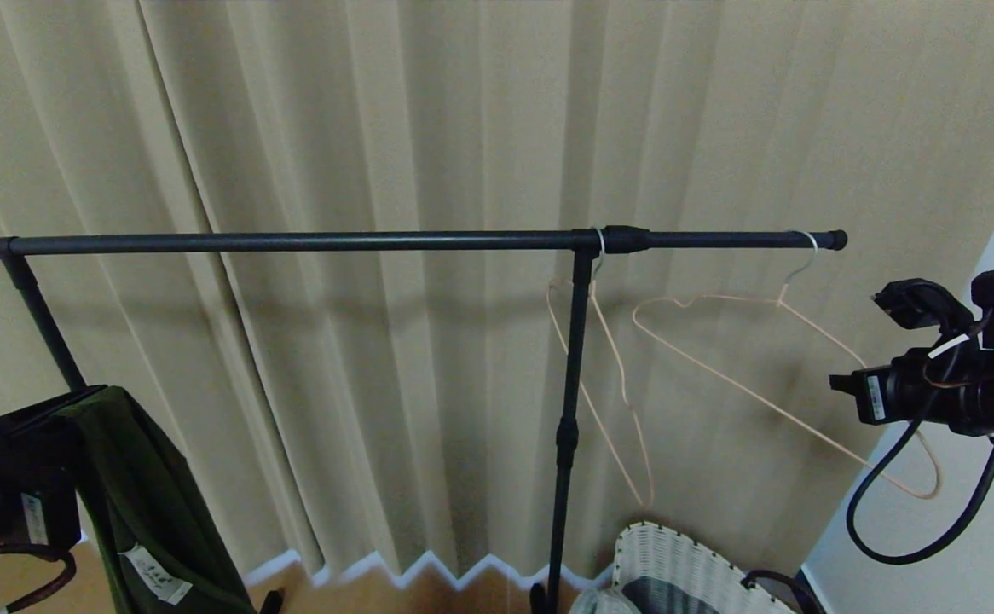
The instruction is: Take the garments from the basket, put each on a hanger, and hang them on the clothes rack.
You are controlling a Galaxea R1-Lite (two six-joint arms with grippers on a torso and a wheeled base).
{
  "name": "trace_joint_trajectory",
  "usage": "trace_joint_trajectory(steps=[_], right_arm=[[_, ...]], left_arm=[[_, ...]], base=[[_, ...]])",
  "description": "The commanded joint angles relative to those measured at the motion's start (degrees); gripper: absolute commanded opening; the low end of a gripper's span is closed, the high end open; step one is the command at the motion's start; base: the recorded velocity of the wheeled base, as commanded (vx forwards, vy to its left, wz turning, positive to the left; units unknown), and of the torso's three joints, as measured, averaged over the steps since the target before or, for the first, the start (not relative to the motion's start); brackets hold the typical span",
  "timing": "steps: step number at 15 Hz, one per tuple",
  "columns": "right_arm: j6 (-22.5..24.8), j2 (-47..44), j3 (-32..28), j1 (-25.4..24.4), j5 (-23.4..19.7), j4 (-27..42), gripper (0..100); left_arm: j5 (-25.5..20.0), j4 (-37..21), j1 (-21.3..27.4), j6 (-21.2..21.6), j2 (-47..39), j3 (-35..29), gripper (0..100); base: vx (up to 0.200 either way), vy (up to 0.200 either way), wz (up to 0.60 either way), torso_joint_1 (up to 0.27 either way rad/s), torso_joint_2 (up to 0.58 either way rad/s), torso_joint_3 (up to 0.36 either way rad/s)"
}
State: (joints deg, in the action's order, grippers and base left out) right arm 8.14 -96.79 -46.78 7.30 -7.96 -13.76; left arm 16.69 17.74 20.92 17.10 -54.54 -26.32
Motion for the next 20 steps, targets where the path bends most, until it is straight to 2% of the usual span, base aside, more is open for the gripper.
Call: trace_joint_trajectory(steps=[1, 10, 16, 20], right_arm=[[0.03, 1.61, 0.11, -0.01, -0.04, 0.05, 0], [-3.4, 10.05, 4.06, -0.01, 0.31, -0.65, 0], [-3.05, 22.0, 12.41, -0.01, 0.67, -0.48, 0], [-2.87, 26.66, 15.93, 0.08, 2.16, 0.14, 0]], left_arm=[[0.1, 0.02, 0.0, 0.04, 0.05, -0.05, 0], [0.01, 0.02, -0.09, 0.12, -0.13, 0.13, 0], [0.1, 0.02, -0.26, 0.12, -0.48, 0.22, 0], [0.1, 0.02, -0.26, 0.04, -0.57, 0.22, 0]], base=[[0.0, 0.0, 0.0, 0.0, 0.0, 0.0], [0.0, 0.0, 0.0, 0.0, 0.0, 0.0], [0.0, 0.0, 0.0, 0.0, 0.0, 0.0], [0.0, 0.0, 0.0, 0.0, 0.0, 0.0]])
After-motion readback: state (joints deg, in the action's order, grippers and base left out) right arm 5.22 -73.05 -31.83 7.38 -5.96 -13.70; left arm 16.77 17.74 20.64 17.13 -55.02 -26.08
